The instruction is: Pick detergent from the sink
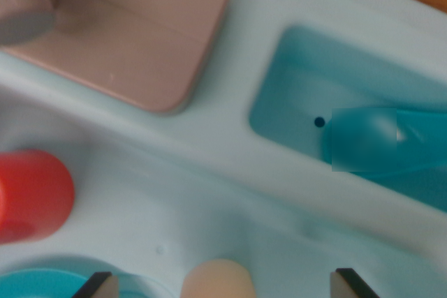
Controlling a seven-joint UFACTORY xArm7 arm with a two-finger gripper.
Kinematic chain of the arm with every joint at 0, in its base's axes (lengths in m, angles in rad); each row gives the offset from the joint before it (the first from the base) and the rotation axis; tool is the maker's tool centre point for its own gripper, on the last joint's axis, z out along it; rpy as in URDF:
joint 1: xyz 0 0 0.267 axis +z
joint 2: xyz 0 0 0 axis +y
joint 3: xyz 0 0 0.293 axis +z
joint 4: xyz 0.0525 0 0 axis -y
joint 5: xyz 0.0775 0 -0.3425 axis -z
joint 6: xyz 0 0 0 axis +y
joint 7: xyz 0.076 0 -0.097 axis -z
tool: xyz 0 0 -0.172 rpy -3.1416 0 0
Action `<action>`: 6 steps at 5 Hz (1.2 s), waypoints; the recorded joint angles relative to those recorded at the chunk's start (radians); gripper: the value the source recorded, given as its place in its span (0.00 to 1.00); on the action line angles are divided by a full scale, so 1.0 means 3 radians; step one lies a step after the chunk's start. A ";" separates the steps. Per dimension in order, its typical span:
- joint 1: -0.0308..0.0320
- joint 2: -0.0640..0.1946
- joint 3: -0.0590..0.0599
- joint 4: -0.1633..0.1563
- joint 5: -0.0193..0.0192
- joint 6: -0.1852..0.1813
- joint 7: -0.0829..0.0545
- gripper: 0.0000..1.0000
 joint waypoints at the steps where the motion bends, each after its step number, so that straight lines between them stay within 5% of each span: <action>1: 0.0000 0.0000 0.0000 0.0000 0.0000 0.0000 0.0000 0.00; 6: -0.0006 0.0013 -0.0007 -0.0047 0.0004 -0.0067 -0.0043 0.00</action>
